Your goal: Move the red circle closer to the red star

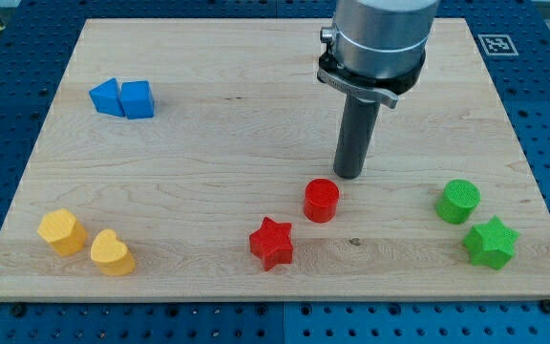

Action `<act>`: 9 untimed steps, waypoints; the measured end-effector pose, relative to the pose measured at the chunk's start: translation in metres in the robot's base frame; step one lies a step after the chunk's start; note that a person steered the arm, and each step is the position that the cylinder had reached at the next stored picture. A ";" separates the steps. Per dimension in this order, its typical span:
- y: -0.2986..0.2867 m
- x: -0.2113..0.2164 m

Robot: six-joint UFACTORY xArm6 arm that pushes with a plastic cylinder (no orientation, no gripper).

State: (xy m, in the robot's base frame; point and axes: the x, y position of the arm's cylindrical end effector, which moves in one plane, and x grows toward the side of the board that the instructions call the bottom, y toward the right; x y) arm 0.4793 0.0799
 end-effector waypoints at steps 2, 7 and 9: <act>-0.005 0.012; -0.027 0.043; 0.011 0.055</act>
State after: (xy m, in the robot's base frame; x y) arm 0.5341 0.0907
